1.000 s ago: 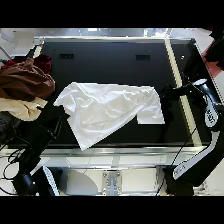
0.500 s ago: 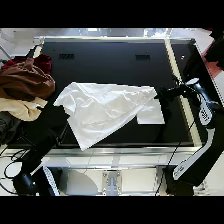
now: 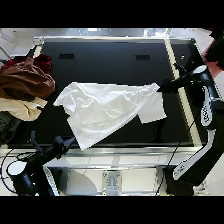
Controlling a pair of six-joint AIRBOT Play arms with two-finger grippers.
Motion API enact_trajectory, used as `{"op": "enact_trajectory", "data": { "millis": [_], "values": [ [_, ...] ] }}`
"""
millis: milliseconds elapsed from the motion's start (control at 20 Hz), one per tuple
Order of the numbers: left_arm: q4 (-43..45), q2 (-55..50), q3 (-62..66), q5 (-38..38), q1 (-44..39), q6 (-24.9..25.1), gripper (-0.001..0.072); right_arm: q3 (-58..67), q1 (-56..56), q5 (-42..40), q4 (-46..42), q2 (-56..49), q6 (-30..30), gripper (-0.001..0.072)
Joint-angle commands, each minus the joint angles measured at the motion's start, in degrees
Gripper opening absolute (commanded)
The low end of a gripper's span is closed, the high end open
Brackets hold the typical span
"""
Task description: Fold the shirts.
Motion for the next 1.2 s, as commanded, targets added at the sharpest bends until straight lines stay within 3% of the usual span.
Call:
{"op": "enact_trajectory", "data": {
  "millis": [0, 150, 350, 500, 700, 850, 1000, 1100, 1150],
  "values": [
    [-1.84, -0.07, 0.07, 11.56, -0.66, 2.29, 0.0217, 3.39, 0.02, 2.36, 0.31, 1.36, 2.05, 0.0013],
    [-5.66, -0.85, 1.68, 17.84, -0.66, 8.52, 0.0148, 3.41, 0.02, 2.45, 0.55, 2.32, 2.38, 0.0013],
    [-12.55, -8.98, 10.34, 27.08, -0.66, 17.79, 0.0146, 3.41, 0.55, 2.60, 0.57, 2.64, 2.43, 0.0013],
    [-15.17, -23.54, 21.99, 27.26, -2.56, 26.18, 0.0146, 3.41, 1.40, 2.45, 0.48, 2.64, 2.40, 0.0013],
    [-15.28, -44.72, 40.68, 27.23, -13.07, 30.10, 0.0136, 3.41, 2.45, 2.97, 0.31, 2.64, 2.38, 0.0014],
    [-12.50, -55.04, 52.50, 27.80, -21.75, 35.17, 0.0014, 3.41, 2.58, 3.96, 0.20, 2.64, 2.34, 0.0013],
    [-2.84, -61.42, 62.69, 29.57, -29.62, 34.45, 0.0014, 3.41, 2.58, 4.09, 0.11, 2.64, 2.34, 0.0014],
    [1.73, -63.82, 67.38, 30.73, -33.88, 30.36, 0.0041, 3.41, 2.58, 3.93, 0.11, 2.64, 2.34, 0.0014],
    [3.56, -64.35, 67.78, 30.71, -35.65, 28.04, 0.0207, 3.39, 2.58, 3.93, 0.11, 2.64, 2.34, 0.0014]
  ]
}}
